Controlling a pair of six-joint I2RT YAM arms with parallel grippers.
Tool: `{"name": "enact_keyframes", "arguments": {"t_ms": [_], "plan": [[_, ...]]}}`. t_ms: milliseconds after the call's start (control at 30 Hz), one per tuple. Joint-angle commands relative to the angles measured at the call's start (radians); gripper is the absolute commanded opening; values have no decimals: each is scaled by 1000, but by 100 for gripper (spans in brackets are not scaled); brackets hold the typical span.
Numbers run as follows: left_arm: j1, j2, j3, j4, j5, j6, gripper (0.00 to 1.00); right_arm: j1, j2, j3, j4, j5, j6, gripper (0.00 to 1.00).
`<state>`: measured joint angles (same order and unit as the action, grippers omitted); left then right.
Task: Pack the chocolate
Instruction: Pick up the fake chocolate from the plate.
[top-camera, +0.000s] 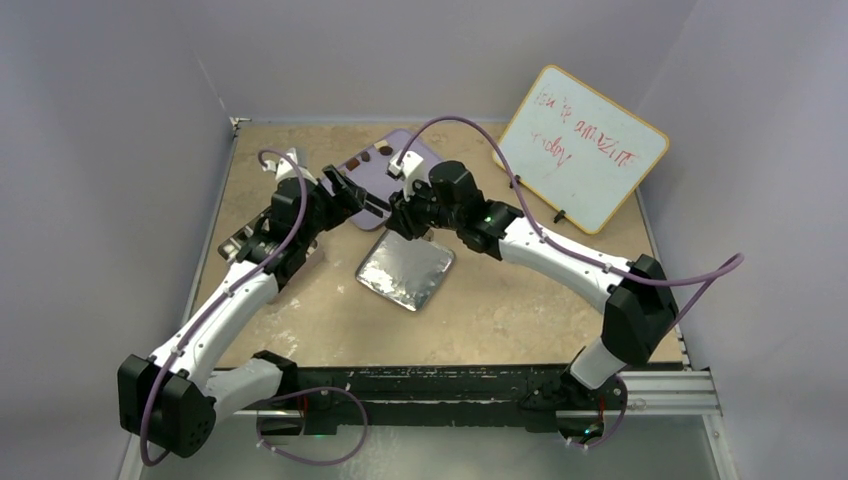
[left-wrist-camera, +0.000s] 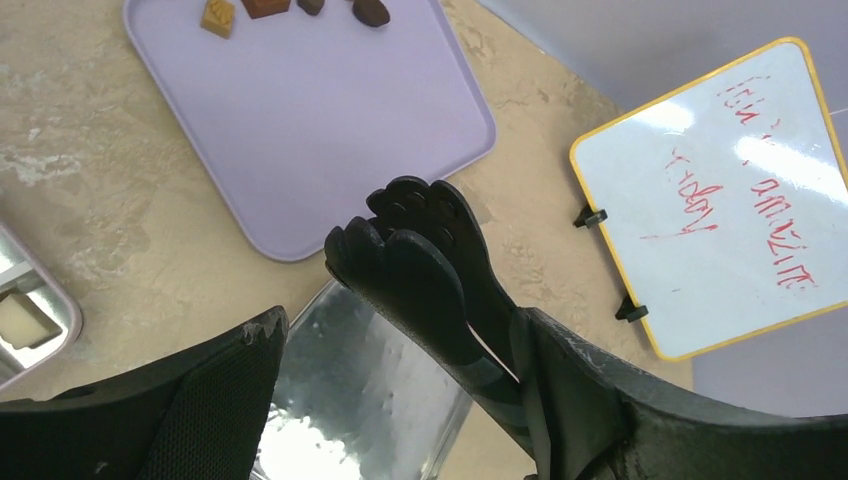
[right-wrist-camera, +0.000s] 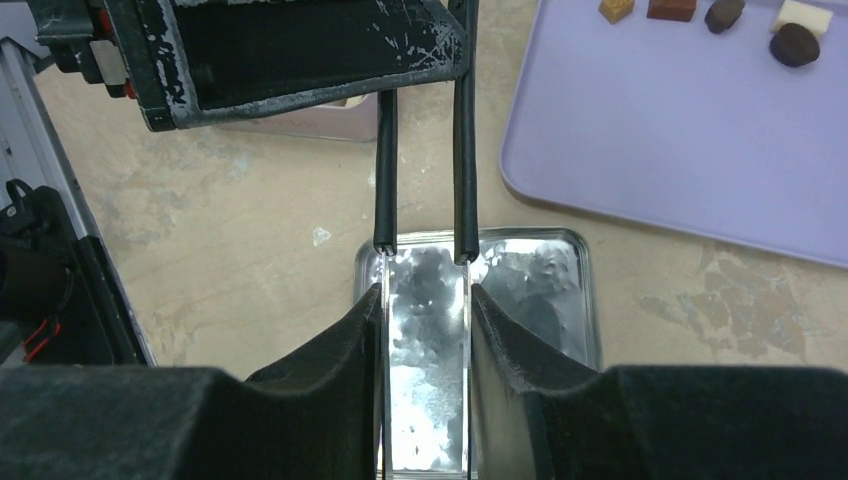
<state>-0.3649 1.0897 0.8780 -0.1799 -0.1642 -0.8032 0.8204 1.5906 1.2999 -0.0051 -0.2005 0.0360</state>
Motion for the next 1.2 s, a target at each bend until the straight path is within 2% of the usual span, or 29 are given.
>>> {"name": "enact_keyframes", "arguments": {"t_ms": [0, 133, 367, 600, 767, 1033, 1167], "plan": [[14, -39, -43, -31, -44, -30, 79, -8, -3, 35, 52, 2, -26, 33], [14, -59, -29, -30, -32, 3, 80, -31, 34, 66, 25, 24, -32, 33], [14, -122, 91, -76, 115, 216, 84, -94, 128, 142, -66, 95, -77, 33], [14, -224, 55, -143, 240, 427, 86, -162, 317, 329, -193, 180, -128, 36], [14, -253, -12, -144, 290, 475, 87, -202, 452, 476, -261, 197, -147, 37], [14, -274, -9, -193, 287, 515, 87, -224, 637, 693, -327, 197, -155, 40], [14, -298, -20, -178, 297, 510, 88, -226, 700, 764, -324, 255, -164, 41]]}}
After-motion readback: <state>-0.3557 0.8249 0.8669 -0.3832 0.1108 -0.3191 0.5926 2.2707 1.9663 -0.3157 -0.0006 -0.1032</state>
